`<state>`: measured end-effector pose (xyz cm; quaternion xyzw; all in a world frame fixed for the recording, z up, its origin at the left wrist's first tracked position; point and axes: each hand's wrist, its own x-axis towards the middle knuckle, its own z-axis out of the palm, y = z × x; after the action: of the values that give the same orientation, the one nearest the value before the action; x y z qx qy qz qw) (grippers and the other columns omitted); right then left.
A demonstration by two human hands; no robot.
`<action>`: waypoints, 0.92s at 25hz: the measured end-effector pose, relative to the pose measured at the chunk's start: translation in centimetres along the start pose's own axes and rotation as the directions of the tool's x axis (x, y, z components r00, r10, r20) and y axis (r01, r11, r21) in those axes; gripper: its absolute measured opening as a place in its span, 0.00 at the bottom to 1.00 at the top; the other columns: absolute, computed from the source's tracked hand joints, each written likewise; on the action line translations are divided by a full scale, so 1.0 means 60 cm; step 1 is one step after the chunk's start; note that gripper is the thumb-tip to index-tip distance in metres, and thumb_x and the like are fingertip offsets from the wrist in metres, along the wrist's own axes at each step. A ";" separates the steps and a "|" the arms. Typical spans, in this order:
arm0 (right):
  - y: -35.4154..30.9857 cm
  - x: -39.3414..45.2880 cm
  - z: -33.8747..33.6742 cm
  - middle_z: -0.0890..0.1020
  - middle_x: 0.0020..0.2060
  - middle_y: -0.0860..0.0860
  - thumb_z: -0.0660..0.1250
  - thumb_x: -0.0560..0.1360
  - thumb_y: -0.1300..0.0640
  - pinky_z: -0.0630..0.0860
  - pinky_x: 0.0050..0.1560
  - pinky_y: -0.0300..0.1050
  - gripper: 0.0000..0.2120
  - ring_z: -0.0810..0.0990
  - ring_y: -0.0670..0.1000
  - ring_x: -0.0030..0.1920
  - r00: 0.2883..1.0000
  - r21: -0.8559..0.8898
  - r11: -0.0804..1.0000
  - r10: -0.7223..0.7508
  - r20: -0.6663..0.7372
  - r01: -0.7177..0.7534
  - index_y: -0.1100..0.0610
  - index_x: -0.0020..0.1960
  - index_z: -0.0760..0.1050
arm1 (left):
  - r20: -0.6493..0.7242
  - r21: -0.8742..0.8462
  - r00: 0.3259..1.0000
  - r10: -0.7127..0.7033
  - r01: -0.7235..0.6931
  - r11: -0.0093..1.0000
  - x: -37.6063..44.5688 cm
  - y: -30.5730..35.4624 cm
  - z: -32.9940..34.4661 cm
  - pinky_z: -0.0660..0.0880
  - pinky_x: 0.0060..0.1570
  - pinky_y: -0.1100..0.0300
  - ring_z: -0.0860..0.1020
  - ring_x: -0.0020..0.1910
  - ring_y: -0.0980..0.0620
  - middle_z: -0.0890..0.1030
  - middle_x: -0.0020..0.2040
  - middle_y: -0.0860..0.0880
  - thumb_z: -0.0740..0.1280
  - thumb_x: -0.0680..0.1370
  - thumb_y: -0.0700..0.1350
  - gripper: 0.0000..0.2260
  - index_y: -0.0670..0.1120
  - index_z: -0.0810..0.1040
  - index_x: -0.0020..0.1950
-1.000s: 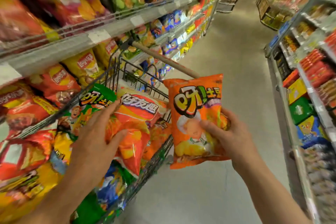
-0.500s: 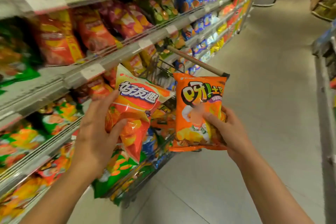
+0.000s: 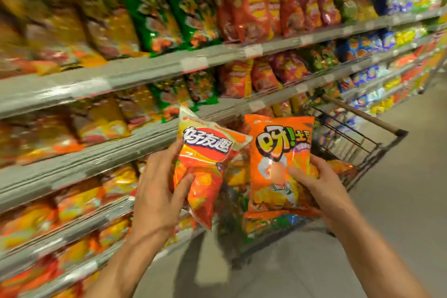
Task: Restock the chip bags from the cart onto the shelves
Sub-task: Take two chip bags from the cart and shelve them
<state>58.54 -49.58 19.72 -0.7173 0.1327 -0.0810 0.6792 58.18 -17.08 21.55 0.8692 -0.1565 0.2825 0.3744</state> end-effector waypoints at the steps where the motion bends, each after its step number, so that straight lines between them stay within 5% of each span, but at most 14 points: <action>1: -0.015 -0.032 0.038 0.84 0.57 0.50 0.78 0.69 0.51 0.83 0.53 0.52 0.28 0.85 0.51 0.52 1.000 0.008 1.000 -0.014 0.023 0.014 0.48 0.67 0.74 | -0.032 0.012 0.999 -0.014 0.015 1.000 -0.029 -0.009 -0.053 0.61 0.62 0.76 0.67 0.63 0.70 0.69 0.60 0.61 0.69 0.77 0.51 0.30 0.55 0.66 0.78; 4: -0.051 -0.123 0.161 0.84 0.57 0.50 0.78 0.70 0.53 0.84 0.44 0.43 0.29 0.86 0.48 0.51 0.990 0.053 0.998 -0.049 0.135 0.042 0.50 0.68 0.73 | -0.138 0.074 0.988 -0.068 0.079 0.994 -0.116 -0.035 -0.207 0.62 0.62 0.73 0.69 0.60 0.65 0.69 0.60 0.61 0.69 0.76 0.52 0.29 0.55 0.66 0.77; 12: -0.080 -0.296 0.440 0.83 0.59 0.52 0.78 0.70 0.54 0.80 0.60 0.50 0.31 0.84 0.50 0.57 0.908 0.048 0.992 -0.126 0.399 0.117 0.53 0.70 0.72 | -0.405 0.189 0.879 -0.252 0.350 0.917 -0.303 -0.093 -0.480 0.56 0.61 0.82 0.69 0.60 0.55 0.74 0.61 0.43 0.75 0.74 0.38 0.31 0.45 0.69 0.76; 18: -0.082 -0.348 0.573 0.84 0.56 0.49 0.77 0.71 0.59 0.82 0.49 0.38 0.28 0.85 0.45 0.51 0.824 0.101 0.990 -0.137 0.549 0.097 0.51 0.68 0.72 | -0.499 0.188 0.804 -0.322 0.464 0.866 -0.368 -0.129 -0.579 0.58 0.60 0.81 0.68 0.63 0.59 0.73 0.65 0.45 0.74 0.76 0.41 0.32 0.50 0.66 0.77; 23: -0.069 -0.328 0.645 0.85 0.49 0.40 0.78 0.70 0.59 0.80 0.42 0.33 0.29 0.85 0.41 0.49 0.785 0.097 0.993 -0.107 0.610 0.059 0.45 0.66 0.70 | -0.531 0.180 0.765 -0.364 0.522 0.834 -0.364 -0.173 -0.606 0.65 0.66 0.58 0.68 0.69 0.53 0.73 0.67 0.46 0.73 0.76 0.42 0.31 0.52 0.66 0.77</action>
<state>51.62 -6.65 22.64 -0.6846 -0.1299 0.1219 0.7068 32.31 18.07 22.77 0.8329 0.2003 0.4101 0.3129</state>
